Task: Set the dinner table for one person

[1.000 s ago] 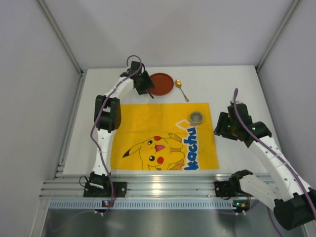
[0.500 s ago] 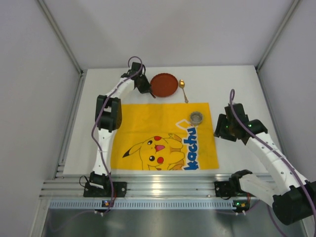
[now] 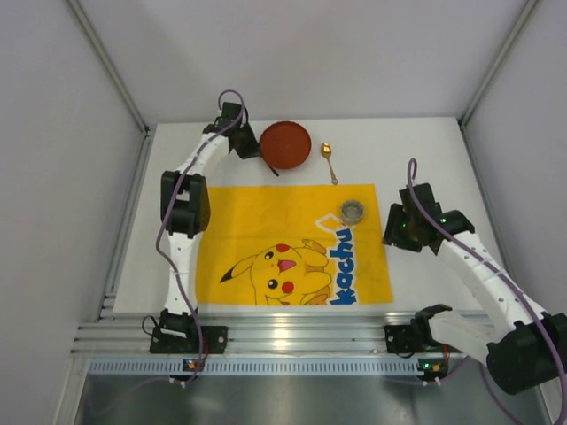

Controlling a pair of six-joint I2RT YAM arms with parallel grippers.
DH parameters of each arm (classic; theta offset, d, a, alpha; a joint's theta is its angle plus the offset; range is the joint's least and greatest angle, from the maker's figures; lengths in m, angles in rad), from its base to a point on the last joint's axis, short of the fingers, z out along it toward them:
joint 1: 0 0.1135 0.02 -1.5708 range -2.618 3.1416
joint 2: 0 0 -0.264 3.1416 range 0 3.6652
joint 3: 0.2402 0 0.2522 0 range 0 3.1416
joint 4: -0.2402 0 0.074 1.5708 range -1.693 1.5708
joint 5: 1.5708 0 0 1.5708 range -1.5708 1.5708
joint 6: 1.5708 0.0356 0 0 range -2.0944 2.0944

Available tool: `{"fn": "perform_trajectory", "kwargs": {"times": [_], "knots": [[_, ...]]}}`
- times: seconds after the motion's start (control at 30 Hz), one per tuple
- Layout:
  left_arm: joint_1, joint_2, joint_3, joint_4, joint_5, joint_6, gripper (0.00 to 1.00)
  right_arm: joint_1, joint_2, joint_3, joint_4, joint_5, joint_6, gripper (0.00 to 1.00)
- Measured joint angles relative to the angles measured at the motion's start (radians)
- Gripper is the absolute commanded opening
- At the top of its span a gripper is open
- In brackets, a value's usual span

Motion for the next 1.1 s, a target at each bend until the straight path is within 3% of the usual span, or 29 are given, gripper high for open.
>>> {"fn": "perform_trajectory", "kwargs": {"times": [0.1,0.27,0.37,0.4,0.57,0.7,0.87,1.1], "knots": [[0.011,-0.092,-0.050,0.003,0.019,0.023,0.00,0.000,0.014,0.003,0.006,-0.002,-0.004,0.55],[-0.005,-0.387,-0.322,0.024,0.035,0.082,0.00,0.000,0.069,0.061,0.021,-0.021,-0.023,0.60],[-0.042,-0.551,-0.494,0.024,0.040,0.112,0.00,0.000,0.119,0.113,0.050,-0.040,-0.034,0.77],[-0.055,-0.592,-0.546,0.030,0.041,0.117,0.00,0.000,0.136,0.130,0.063,-0.047,-0.043,0.99],[-0.156,-0.765,-0.831,0.039,0.037,0.129,0.00,-0.001,0.206,0.210,0.099,-0.072,-0.077,1.00],[-0.254,-0.817,-0.983,0.033,0.003,0.103,0.00,-0.002,0.253,0.254,0.125,-0.086,-0.100,1.00],[-0.349,-0.842,-1.079,0.033,-0.074,0.055,0.00,-0.004,0.300,0.296,0.141,-0.120,-0.117,1.00],[-0.354,-0.857,-1.117,0.030,-0.173,0.025,0.00,-0.005,0.310,0.322,0.150,-0.139,-0.142,1.00]]}}
